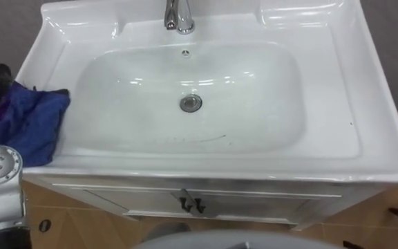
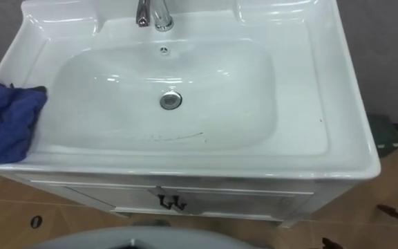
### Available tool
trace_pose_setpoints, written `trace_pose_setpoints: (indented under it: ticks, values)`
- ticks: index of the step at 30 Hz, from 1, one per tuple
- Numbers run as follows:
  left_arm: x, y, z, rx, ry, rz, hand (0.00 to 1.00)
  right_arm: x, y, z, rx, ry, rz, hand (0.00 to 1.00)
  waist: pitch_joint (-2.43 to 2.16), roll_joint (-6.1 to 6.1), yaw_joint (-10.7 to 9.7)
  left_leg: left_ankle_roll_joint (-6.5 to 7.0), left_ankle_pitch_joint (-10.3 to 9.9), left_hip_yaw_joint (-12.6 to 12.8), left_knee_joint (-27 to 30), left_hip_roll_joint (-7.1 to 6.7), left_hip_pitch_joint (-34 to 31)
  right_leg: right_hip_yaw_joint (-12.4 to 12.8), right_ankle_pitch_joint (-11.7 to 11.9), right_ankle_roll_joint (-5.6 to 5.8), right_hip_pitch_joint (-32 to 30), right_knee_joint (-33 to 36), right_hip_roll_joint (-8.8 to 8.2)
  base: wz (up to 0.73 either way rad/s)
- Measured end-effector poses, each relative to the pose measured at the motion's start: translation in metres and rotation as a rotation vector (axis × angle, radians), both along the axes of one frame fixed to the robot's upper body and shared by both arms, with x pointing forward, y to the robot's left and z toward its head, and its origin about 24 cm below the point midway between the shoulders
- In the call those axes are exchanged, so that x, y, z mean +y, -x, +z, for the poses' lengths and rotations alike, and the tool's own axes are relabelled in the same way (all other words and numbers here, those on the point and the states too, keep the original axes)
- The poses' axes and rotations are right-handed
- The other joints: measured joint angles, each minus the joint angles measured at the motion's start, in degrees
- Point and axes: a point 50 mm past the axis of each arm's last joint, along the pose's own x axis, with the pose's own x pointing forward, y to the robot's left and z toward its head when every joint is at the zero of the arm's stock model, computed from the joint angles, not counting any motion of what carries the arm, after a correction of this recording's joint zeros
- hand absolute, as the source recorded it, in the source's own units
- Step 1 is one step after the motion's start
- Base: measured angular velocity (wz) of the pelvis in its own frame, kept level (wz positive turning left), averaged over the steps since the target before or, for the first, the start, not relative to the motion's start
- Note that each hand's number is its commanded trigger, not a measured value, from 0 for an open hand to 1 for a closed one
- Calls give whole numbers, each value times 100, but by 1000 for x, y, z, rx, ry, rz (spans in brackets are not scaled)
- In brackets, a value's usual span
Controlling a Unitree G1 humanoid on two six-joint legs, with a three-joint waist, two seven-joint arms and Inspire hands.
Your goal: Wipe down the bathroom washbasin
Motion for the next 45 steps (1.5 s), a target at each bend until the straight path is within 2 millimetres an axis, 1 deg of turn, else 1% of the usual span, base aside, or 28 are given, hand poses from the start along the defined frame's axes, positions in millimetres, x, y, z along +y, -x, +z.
trace_pose_setpoints:
  ticks: [2, 3, 6, 7, 9, 13, 14, 16, 17, 19, 20, 21, 22, 23, 24, 25, 26, 27, 28, 30, 31, 32, 33, 34, 37, 40, 42, 45]
  values:
    - [4, 4, 2, -22, -8, 43, 0, 0, 0, 0, -4, 1, 0, 0, -2, -4, 0, 0, 0, -5, -5, -6, 5, -1, 1, 1, 11, -7, 1, 0]
    - [6, 6, 4, -35, -14, 66, 0, 0, 0, 0, -5, 1, 0, 0, 10, -32, 9, 0, 0, -7, -17, -9, 11, 1, 1, 1, 15, -10, 1, 0]
    - [7, 8, 4, -56, -22, 102, 0, 0, -1, 0, -8, 1, 1, 0, 11, -41, 24, -1, 1, -16, -54, -16, 20, -3, 14, 1, 43, -78, 16, 0]
    - [8, 10, 4, -59, -25, 114, 0, 0, -1, 0, -7, 3, 3, 0, 2, -30, 39, -2, 0, -13, -56, -16, 32, -6, 27, 2, 67, -114, 21, 0]
    - [12, 14, 2, -66, -26, 134, 0, -1, 1, 0, 5, 9, 27, 0, -5, -65, 90, -2, 0, 27, -96, -20, 81, 14, 27, 3, 77, -115, 6, -11]
    - [25, 31, -9, -29, -20, 221, 0, -2, 3, 1, 9, 13, 23, 0, -33, -103, 157, -4, -2, 41, -138, -29, 109, 70, 29, 4, 85, -122, 6, -7]
    - [30, 36, -12, -21, -8, 250, 0, -2, 4, 1, 11, 12, 16, 0, -48, -87, 192, -5, -2, 40, -144, -29, 107, 72, 32, 4, 81, -116, 9, 0]
    - [38, 52, -19, -3, 20, 310, 0, -4, 10, 2, 21, 14, 11, 0, -58, -127, 290, -6, -3, 23, -181, -39, 124, 60, 35, 9, 89, -105, 3, 2]
    - [39, 55, -21, 5, 22, 324, 0, -4, 11, 2, 25, 14, 10, 0, -56, -130, 320, -6, -3, -2, -186, -44, 124, 54, 38, 14, 93, -105, 4, 13]
    - [46, 72, -31, 59, 27, 389, 0, -7, 11, 4, 39, 18, 35, 0, -42, -149, 432, -6, -4, -29, -188, -55, 122, 56, 43, 21, 91, -106, -4, 9]
    - [47, 77, -36, 82, 33, 405, 0, -8, 12, 4, 46, 21, 38, 0, -29, -167, 457, -6, -4, -31, -187, -57, 121, 49, 43, 21, 90, -107, -7, 0]
    - [50, 88, -46, 137, 49, 434, 0, -10, 11, 5, 43, 25, 46, 0, -32, -120, 494, -2, -8, -32, -178, -59, 108, 7, 45, 25, 91, -111, -14, 7]
    - [52, 100, -57, 200, 64, 461, 0, -11, 7, 6, 31, 25, 59, 0, -23, -111, 505, 5, -13, -62, -173, -67, 93, -27, 49, 32, 92, -113, -17, 12]
    - [52, 106, -61, 225, 73, 474, 0, -11, 6, 6, 25, 24, 62, 0, -21, -106, 505, 8, -15, -89, -160, -73, 75, -57, 49, 33, 90, -117, -20, 25]
    - [53, 113, -67, 246, 98, 494, 0, -11, 5, 6, 23, 22, 65, 0, -28, -98, 494, 20, -24, -183, -78, -89, -13, -113, 48, 35, 74, -137, -19, 26]
    - [53, 115, -69, 253, 106, 500, 0, -11, 6, 6, 26, 21, 64, 0, -33, -94, 510, 23, -26, -222, -52, -97, -43, -124, 47, 38, 73, -154, -13, 28]
    - [54, 123, -73, 285, 110, 514, 0, -12, 7, 7, 34, 19, 63, 0, -17, -133, 592, 36, -34, -293, -8, -109, -84, -137, 46, 40, 70, -181, -3, 12]
    - [54, 133, -79, 327, 119, 534, 0, -14, 6, 7, 36, 22, 64, 0, -37, -111, 647, 47, -40, -314, 1, -123, -88, -124, 44, 53, 71, -189, -7, 7]
    - [54, 139, -83, 352, 127, 546, 0, -15, 7, 8, 41, 24, 63, 0, -32, -133, 658, 52, -42, -327, 1, -133, -88, -126, 47, 63, 72, -189, -10, 7]
    - [52, 165, -104, 476, 177, 608, 0, -17, 7, 8, 47, 28, 76, 0, -52, -135, 677, 68, -40, -428, -5, -195, -89, -143, 51, 97, 76, -178, -30, 8]
    - [48, 181, -114, 540, 206, 641, 0, -18, 6, 9, 46, 24, 79, 0, -81, -155, 669, 82, -41, -426, -13, -206, -86, -177, 52, 103, 76, -164, -51, 0]
    - [46, 186, -118, 563, 219, 653, 0, -18, 6, 9, 46, 23, 80, 0, -91, -166, 663, 88, -44, -430, -15, -211, -83, -177, 49, 109, 76, -154, -58, 0]
    - [41, 199, -126, 615, 245, 678, 0, -18, 5, 9, 45, 22, 81, 0, -100, -185, 674, 93, -48, -457, -14, -220, -84, -186, 45, 115, 83, -143, -65, 5]
    - [36, 210, -134, 666, 275, 700, 0, -19, 4, 9, 45, 21, 88, 0, -97, -201, 669, 94, -48, -467, -18, -225, -85, -194, 44, 116, 94, -149, -64, 6]
    - [26, 224, -147, 759, 326, 714, 0, -18, 2, 9, 44, 19, 100, 0, -94, -243, 658, 97, -41, -494, -76, -246, -51, -248, 44, 118, 153, -163, -68, 10]
    - [8, 238, -163, 881, 396, 700, 0, -20, 1, 9, 54, 16, 106, 0, -90, -255, 649, 91, -30, -524, -85, -257, 13, -231, 38, 125, 194, -182, -75, 0]
    - [4, 240, -168, 918, 421, 672, 0, -19, 2, 9, 57, 1, 108, 0, -87, -272, 632, 89, -27, -530, -79, -259, 11, -231, 38, 124, 197, -184, -75, 0]
    - [-3, 235, -173, 942, 430, 620, 0, -19, 1, 9, 56, -7, 110, 0, -74, -305, 539, 90, -28, -537, -44, -273, -27, -272, 38, 125, 203, -207, -76, 5]
